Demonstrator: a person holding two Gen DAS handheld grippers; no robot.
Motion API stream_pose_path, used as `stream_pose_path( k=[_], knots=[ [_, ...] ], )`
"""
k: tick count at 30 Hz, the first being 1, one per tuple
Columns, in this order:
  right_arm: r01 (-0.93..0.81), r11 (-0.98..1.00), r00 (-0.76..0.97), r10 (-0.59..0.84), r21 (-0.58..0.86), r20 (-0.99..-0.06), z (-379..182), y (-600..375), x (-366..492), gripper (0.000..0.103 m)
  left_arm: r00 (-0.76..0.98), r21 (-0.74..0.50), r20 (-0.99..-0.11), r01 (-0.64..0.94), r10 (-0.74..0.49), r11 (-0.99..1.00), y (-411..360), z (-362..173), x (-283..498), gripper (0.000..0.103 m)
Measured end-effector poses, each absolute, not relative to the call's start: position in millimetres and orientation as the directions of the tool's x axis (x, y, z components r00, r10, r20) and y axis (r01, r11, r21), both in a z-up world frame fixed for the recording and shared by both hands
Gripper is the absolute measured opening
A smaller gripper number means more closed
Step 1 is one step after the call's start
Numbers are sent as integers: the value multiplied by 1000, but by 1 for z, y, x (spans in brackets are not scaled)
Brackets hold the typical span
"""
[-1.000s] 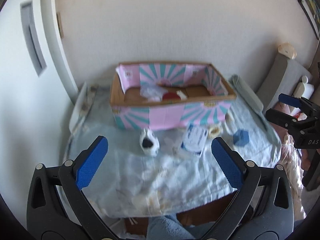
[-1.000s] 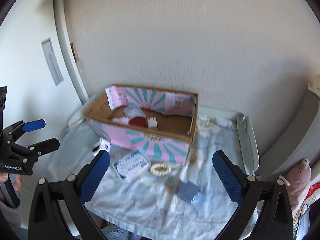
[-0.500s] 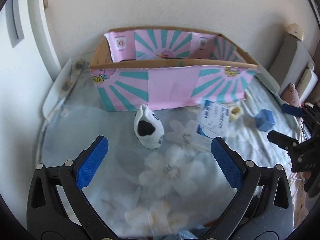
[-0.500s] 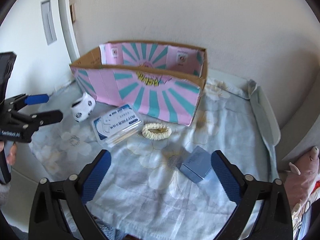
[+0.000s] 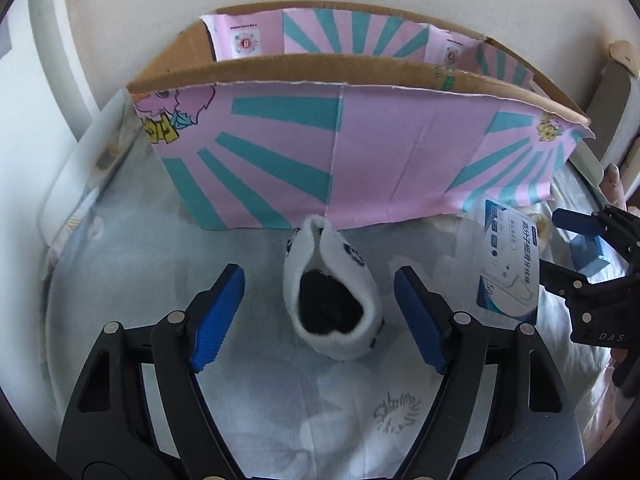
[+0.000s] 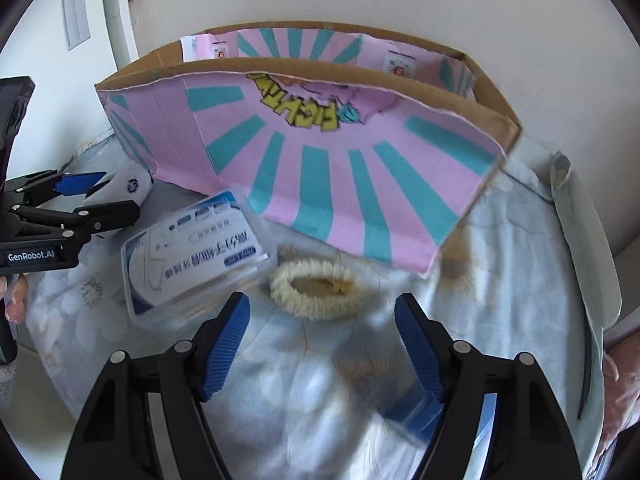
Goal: Organize objects
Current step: 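Grasp the white-black toy with the left tool while the right tool grasps the beige hair tie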
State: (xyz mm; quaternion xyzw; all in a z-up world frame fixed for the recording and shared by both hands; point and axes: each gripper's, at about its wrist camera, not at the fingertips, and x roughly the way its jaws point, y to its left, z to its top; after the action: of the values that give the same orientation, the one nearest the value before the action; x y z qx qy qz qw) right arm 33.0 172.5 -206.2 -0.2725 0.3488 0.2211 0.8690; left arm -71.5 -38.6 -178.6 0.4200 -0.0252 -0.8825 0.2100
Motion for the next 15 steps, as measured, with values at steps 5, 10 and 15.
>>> stream_pose_path(
  k=[5, 10, 15],
  knots=[
    [-582, 749, 651, 198, -315, -733, -209, 174, 37, 54, -552, 215, -741, 344, -382, -914, -40, -186, -78, 66],
    [-580, 749, 657, 199, -319, -727, -208, 171, 36, 41, -550, 240, -733, 343, -401, -908, -38, -187, -80, 45],
    [-578, 751, 665, 206, -319, -718, -206, 171, 32, 31, -543, 239, -737, 345, -401, -908, -38, -186, -81, 39]
  ],
)
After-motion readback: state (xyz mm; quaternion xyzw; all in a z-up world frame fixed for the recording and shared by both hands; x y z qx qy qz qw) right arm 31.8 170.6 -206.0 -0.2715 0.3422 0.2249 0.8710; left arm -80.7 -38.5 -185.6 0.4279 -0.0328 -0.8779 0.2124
